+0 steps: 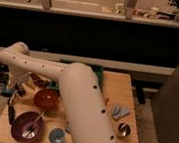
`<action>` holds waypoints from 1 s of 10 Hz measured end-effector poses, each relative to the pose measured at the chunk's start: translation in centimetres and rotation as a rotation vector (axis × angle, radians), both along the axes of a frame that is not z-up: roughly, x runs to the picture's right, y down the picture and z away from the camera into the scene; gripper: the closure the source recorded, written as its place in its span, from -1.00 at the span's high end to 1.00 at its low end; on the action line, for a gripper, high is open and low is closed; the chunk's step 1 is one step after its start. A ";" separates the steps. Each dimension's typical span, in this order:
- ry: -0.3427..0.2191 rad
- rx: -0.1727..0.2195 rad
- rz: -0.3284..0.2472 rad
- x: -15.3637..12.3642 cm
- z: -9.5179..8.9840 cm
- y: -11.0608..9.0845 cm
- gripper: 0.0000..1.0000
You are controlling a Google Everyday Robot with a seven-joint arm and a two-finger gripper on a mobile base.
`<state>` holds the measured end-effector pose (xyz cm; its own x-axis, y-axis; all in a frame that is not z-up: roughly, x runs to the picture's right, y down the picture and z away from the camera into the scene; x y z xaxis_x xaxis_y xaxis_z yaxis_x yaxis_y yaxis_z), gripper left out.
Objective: Place brush in red bowl
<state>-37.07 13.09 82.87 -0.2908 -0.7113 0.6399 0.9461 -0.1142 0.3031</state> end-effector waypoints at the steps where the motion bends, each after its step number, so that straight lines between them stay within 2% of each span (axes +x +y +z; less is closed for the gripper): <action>1: -0.007 0.006 0.001 -0.3 0.1 0.0 0.60; 5: -0.024 0.034 -0.025 -2.1 0.6 0.6 0.60; 10: -0.043 0.018 -0.073 -4.1 3.4 3.6 0.60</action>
